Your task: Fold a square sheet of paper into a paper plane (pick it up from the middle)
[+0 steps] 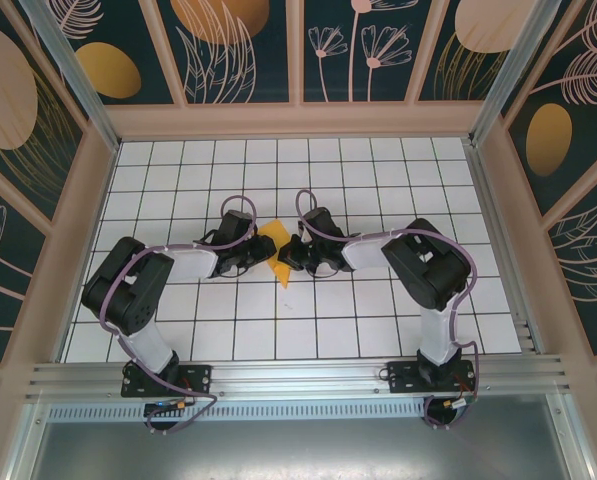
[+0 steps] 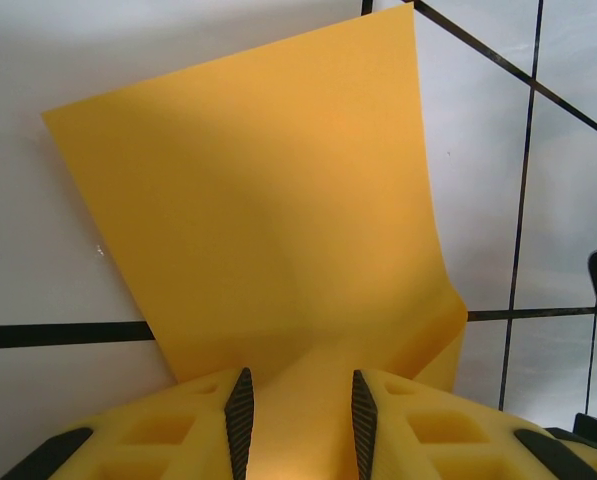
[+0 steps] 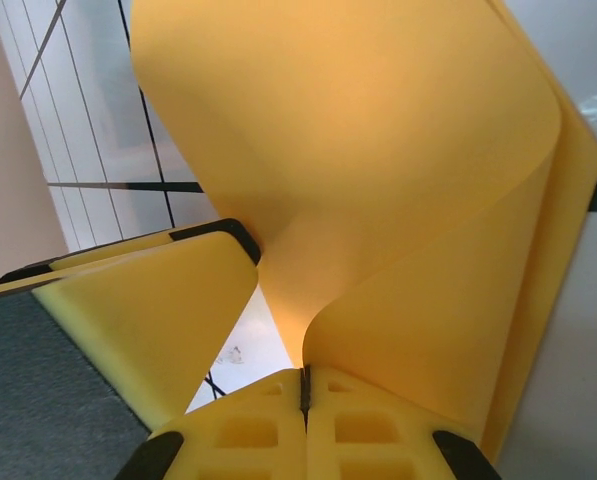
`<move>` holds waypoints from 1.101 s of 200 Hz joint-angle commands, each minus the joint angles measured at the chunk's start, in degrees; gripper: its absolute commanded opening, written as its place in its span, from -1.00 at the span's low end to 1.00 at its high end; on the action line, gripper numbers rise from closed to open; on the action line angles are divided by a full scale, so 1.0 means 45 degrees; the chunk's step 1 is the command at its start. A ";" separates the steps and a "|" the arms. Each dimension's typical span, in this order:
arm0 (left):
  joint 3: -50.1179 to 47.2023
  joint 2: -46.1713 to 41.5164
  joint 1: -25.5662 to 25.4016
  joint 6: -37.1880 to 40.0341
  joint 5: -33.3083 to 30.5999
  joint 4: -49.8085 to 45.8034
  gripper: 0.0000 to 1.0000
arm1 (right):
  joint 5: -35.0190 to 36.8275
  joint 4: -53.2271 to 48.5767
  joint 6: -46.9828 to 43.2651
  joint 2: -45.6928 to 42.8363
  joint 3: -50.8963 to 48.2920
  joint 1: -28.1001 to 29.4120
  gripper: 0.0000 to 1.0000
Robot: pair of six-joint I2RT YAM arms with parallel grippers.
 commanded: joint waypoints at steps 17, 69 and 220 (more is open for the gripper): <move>0.0164 0.0310 0.0047 0.0301 0.0081 -0.0512 -0.28 | -0.0103 0.0354 0.0058 0.0253 0.0365 -0.0060 -0.85; 0.0164 0.0348 0.0037 0.0301 0.0130 -0.0512 -0.28 | -0.0028 0.0373 0.0058 0.0320 0.0401 -0.0070 -0.85; 0.0164 0.0389 0.0037 0.0318 0.0268 -0.0455 -0.28 | 0.0170 0.0529 0.0054 0.0511 0.0461 -0.0051 -0.85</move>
